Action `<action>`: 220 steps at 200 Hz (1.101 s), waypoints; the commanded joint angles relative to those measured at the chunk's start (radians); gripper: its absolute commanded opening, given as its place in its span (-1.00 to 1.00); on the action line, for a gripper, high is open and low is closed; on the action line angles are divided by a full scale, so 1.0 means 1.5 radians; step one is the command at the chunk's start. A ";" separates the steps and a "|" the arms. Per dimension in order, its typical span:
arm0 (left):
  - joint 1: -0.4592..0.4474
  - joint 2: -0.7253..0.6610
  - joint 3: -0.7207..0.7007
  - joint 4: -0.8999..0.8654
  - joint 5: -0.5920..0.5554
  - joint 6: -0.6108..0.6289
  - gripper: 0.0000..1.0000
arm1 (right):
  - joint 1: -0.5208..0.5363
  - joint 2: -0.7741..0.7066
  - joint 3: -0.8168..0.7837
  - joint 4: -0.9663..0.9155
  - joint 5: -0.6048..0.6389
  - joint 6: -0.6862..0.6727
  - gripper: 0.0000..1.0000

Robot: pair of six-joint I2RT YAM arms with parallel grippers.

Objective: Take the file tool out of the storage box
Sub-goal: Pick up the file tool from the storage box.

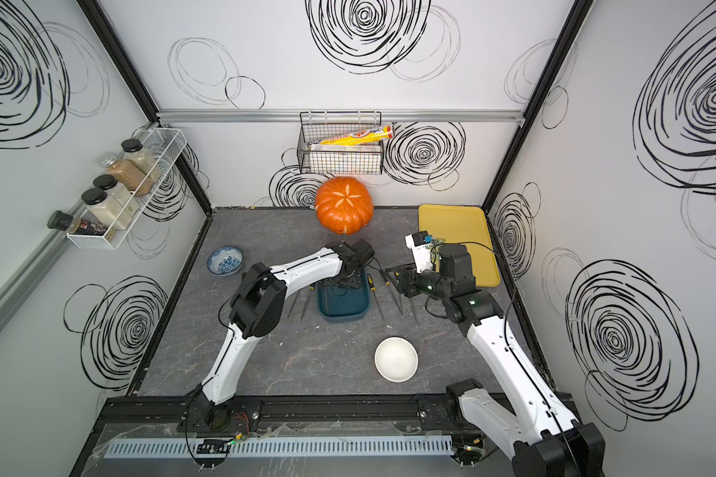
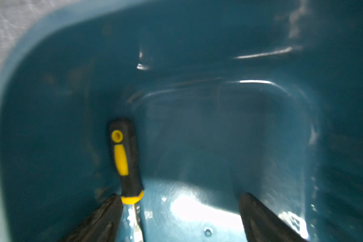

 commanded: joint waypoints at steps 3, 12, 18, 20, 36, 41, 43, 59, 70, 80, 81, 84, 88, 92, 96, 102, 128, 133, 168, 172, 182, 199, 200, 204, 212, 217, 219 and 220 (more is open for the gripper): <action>0.013 0.017 -0.006 0.008 0.004 0.009 0.90 | 0.000 -0.007 -0.008 0.017 -0.016 0.003 -0.10; 0.015 0.021 -0.006 0.008 -0.001 0.008 0.91 | 0.000 -0.008 -0.008 0.019 -0.021 0.004 -0.10; 0.016 0.025 -0.003 0.004 -0.014 0.005 0.91 | 0.000 -0.008 -0.010 0.021 -0.023 0.005 -0.10; 0.017 0.028 -0.002 0.001 -0.017 0.003 0.91 | 0.000 -0.008 -0.011 0.021 -0.023 0.005 -0.10; 0.023 0.043 0.004 -0.003 -0.022 0.005 0.94 | 0.000 -0.010 -0.014 0.024 -0.023 0.006 -0.10; 0.024 0.046 0.004 -0.002 -0.022 0.005 0.94 | 0.000 -0.010 -0.016 0.025 -0.024 0.006 -0.10; 0.025 0.047 0.003 0.001 -0.021 0.007 0.94 | 0.000 -0.009 -0.017 0.025 -0.024 0.007 -0.10; 0.028 0.058 0.001 0.016 -0.007 0.013 0.94 | 0.000 -0.008 -0.017 0.027 -0.026 0.007 -0.10; 0.031 0.064 -0.001 0.032 0.012 0.023 0.93 | 0.000 -0.007 -0.018 0.025 -0.028 0.007 -0.10; 0.030 0.062 -0.012 0.055 0.036 0.032 0.89 | 0.000 -0.007 -0.018 0.025 -0.028 0.007 -0.10; 0.030 0.062 -0.012 0.058 0.038 0.032 0.88 | 0.000 -0.008 -0.018 0.025 -0.028 0.007 -0.10; 0.031 0.061 -0.015 0.063 0.043 0.034 0.85 | 0.000 -0.008 -0.019 0.026 -0.028 0.007 -0.10; 0.030 0.061 -0.016 0.068 0.046 0.035 0.82 | 0.000 -0.008 -0.018 0.027 -0.028 0.007 -0.10; 0.031 0.060 -0.018 0.072 0.051 0.037 0.79 | 0.001 -0.010 -0.018 0.027 -0.028 0.007 -0.10; 0.031 0.060 -0.020 0.077 0.057 0.040 0.78 | 0.000 -0.009 -0.019 0.027 -0.028 0.008 -0.10; 0.031 0.060 -0.018 0.075 0.060 0.041 0.77 | 0.001 -0.009 -0.019 0.027 -0.028 0.008 -0.10; 0.028 0.052 -0.010 0.074 0.074 0.056 0.71 | 0.000 -0.007 -0.022 0.032 -0.036 0.010 -0.10; 0.029 0.049 -0.012 0.078 0.076 0.058 0.70 | 0.000 -0.006 -0.021 0.031 -0.036 0.010 -0.10; 0.028 0.008 -0.057 0.136 0.109 0.074 0.56 | 0.000 -0.005 -0.027 0.036 -0.033 0.010 -0.09; 0.027 0.005 -0.057 0.138 0.111 0.074 0.56 | 0.000 -0.005 -0.027 0.036 -0.033 0.011 -0.09; 0.026 -0.003 -0.054 0.139 0.112 0.078 0.53 | 0.000 -0.002 -0.026 0.038 -0.036 0.011 -0.09; 0.022 -0.025 -0.065 0.140 0.111 0.076 0.54 | 0.001 0.002 -0.028 0.038 -0.037 0.013 -0.09; 0.023 -0.026 -0.066 0.140 0.111 0.076 0.54 | 0.000 0.003 -0.028 0.038 -0.037 0.013 -0.09; 0.022 -0.031 -0.067 0.140 0.106 0.075 0.55 | 0.000 0.005 -0.028 0.039 -0.037 0.014 -0.09; 0.020 -0.039 -0.066 0.143 0.101 0.079 0.57 | 0.000 0.006 -0.029 0.040 -0.038 0.014 -0.09; 0.018 -0.044 -0.065 0.143 0.093 0.080 0.58 | 0.001 0.007 -0.029 0.040 -0.039 0.014 -0.09; 0.017 -0.046 -0.066 0.142 0.089 0.080 0.58 | 0.001 0.007 -0.029 0.040 -0.039 0.014 -0.09; 0.017 -0.046 -0.065 0.142 0.087 0.080 0.58 | 0.001 0.007 -0.029 0.041 -0.039 0.014 -0.09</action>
